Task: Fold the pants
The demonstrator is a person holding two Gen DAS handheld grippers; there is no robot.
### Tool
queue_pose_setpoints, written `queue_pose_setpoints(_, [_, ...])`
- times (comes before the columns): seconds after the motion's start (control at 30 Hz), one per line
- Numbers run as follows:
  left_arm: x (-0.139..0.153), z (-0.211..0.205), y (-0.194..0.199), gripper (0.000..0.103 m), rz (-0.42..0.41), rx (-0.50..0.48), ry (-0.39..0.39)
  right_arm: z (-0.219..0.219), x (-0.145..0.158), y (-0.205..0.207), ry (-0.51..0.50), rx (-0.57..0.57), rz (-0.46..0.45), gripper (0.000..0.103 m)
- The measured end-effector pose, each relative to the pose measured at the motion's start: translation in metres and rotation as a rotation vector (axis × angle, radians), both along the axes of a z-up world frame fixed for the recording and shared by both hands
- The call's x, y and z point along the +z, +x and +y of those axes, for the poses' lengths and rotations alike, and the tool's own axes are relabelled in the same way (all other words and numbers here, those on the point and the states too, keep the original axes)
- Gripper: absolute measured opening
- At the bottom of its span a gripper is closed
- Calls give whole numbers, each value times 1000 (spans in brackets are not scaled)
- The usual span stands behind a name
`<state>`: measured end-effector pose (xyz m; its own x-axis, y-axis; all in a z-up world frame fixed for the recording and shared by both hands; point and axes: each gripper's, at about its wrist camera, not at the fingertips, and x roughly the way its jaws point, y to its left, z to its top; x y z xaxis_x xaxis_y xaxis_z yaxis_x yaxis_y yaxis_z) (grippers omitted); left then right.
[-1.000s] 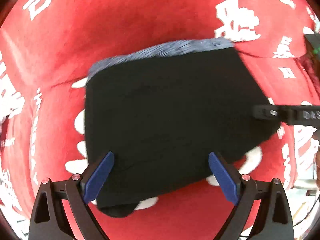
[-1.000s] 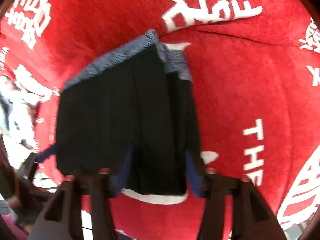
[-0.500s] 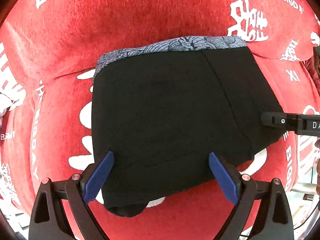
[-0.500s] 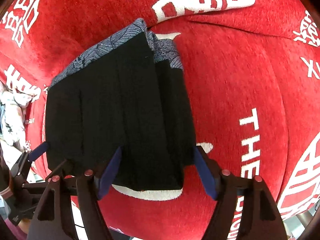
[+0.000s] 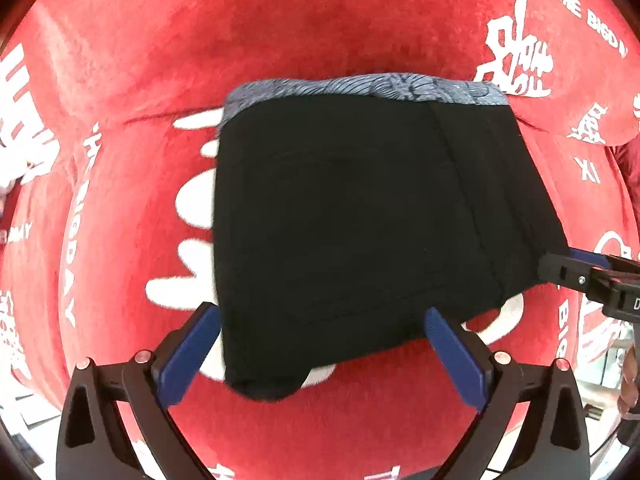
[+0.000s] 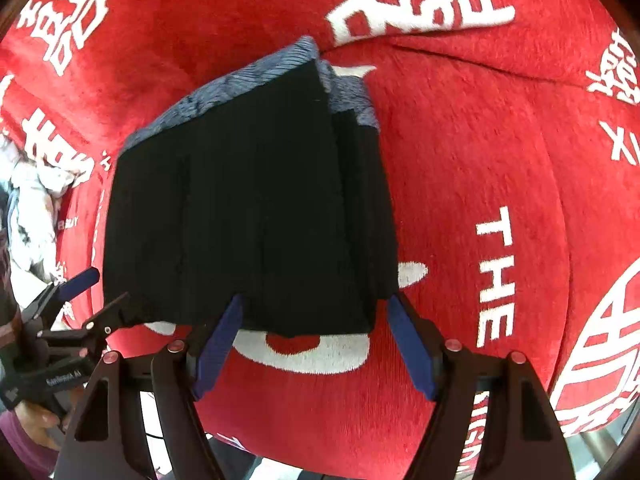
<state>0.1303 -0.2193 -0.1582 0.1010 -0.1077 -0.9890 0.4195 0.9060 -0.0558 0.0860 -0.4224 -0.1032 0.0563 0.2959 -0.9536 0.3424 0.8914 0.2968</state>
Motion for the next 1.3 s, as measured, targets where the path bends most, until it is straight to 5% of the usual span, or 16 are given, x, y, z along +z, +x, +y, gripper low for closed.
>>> queue_pose_setpoints(0.23, [6,32,5,103,3,54,24,3,15,-7,-52,29,-74,103])
queue_pose_setpoints(0.57, [-2,73,34,103,-2,190,25,-17,5,7,-3,-21,-15,103])
queue_pose_setpoints(1.3, [-26,87,72,103,24,240,9,-54,-32,25,82,-154,46,103])
